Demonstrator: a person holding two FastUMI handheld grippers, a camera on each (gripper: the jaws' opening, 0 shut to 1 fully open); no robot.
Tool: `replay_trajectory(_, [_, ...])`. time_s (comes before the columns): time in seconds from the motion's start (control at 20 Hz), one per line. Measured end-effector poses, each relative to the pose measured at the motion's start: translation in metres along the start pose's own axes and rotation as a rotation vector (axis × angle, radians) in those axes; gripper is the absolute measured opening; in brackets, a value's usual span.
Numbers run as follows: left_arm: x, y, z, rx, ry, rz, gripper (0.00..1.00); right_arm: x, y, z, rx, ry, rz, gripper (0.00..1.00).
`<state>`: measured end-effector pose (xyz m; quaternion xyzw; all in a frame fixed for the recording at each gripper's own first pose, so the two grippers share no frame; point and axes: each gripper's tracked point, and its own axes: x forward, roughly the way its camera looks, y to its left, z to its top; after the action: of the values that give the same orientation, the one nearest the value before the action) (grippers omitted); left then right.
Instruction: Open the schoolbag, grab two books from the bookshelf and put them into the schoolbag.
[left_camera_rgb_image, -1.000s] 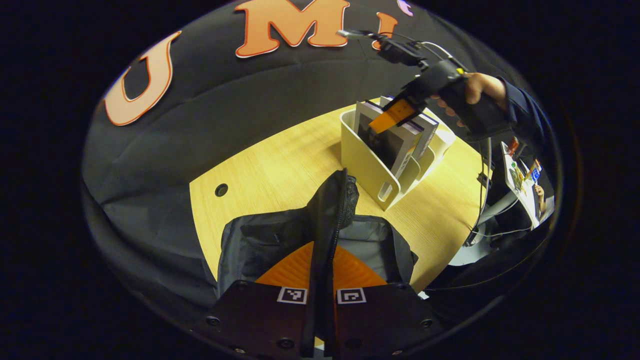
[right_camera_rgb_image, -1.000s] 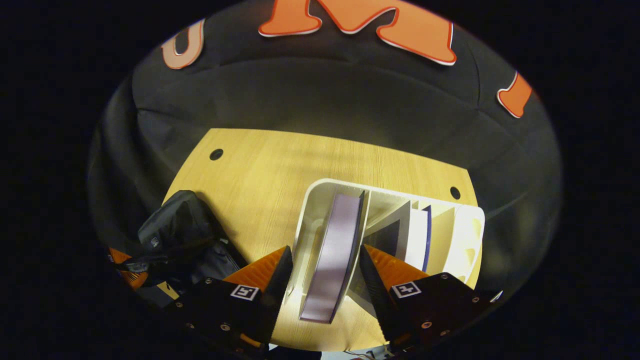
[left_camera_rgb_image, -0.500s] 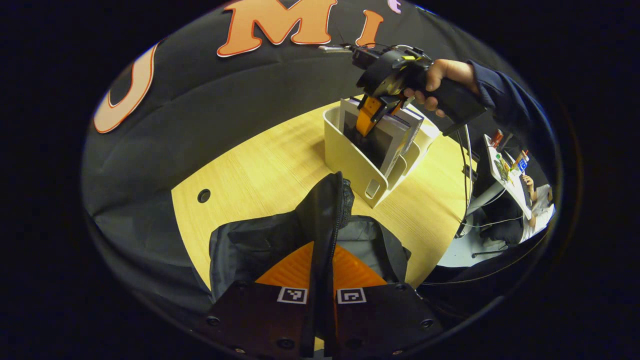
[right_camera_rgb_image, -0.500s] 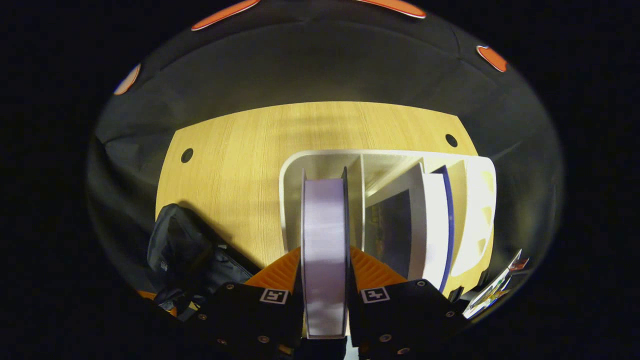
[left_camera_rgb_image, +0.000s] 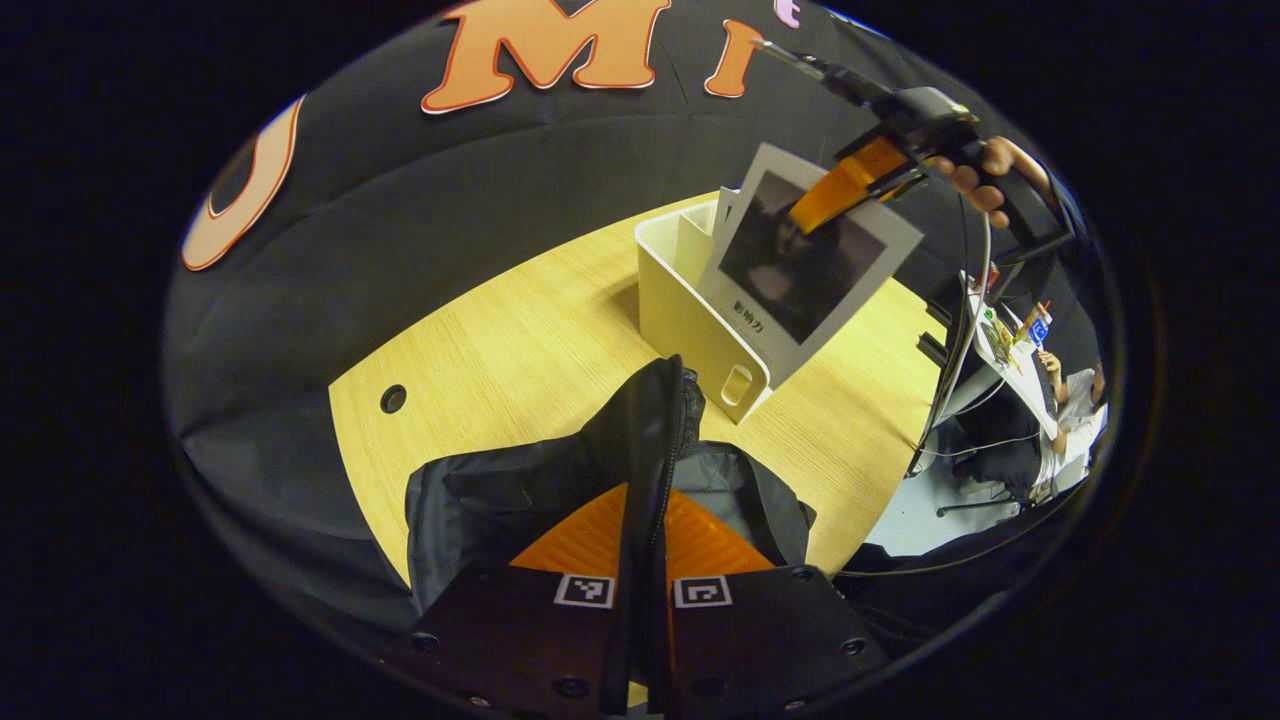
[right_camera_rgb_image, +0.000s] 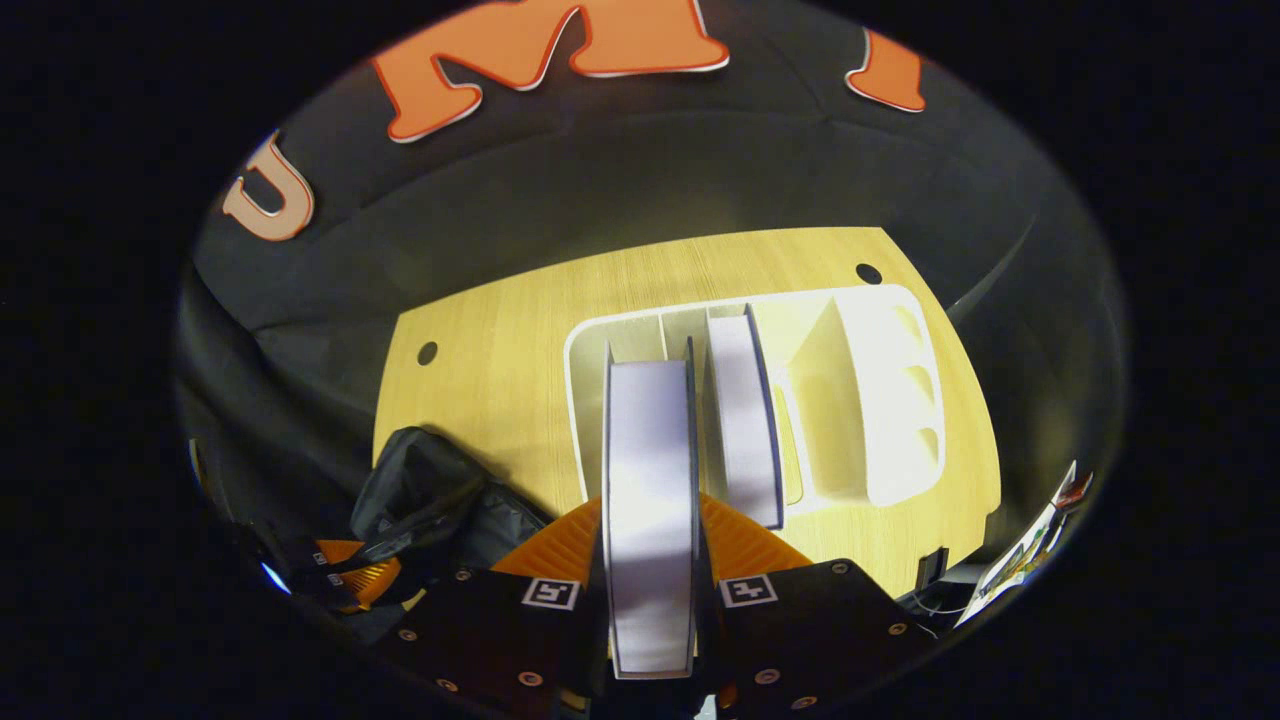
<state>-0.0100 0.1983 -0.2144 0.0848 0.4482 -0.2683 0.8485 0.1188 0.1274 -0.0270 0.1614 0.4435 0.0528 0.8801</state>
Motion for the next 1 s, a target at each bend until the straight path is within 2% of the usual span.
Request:
replay_trajectory(0.35, [0.001, -0.002, 0.002, 0.003, 0.017, 0.012, 0.08, -0.068, -0.017, -0.022, 0.099, -0.106, 0.132, 0.36])
replay_trajectory(0.5, [0.001, -0.003, 0.006, 0.009, 0.018, 0.015, 0.08, -0.081, -0.021, -0.044, 0.164, -0.128, 0.186, 0.36])
replay_trajectory(0.75, [-0.001, -0.005, 0.01, -0.001, 0.013, 0.009, 0.07, -0.08, -0.028, -0.085, 0.25, -0.143, 0.228, 0.34])
replay_trajectory(0.9, [0.001, -0.003, 0.011, -0.025, 0.012, 0.011, 0.08, -0.081, -0.011, -0.115, 0.334, -0.14, 0.35, 0.34])
replay_trajectory(1.0, [-0.001, -0.001, 0.012, -0.047, 0.005, 0.013, 0.07, -0.075, -0.004, -0.131, 0.364, -0.135, 0.404, 0.34])
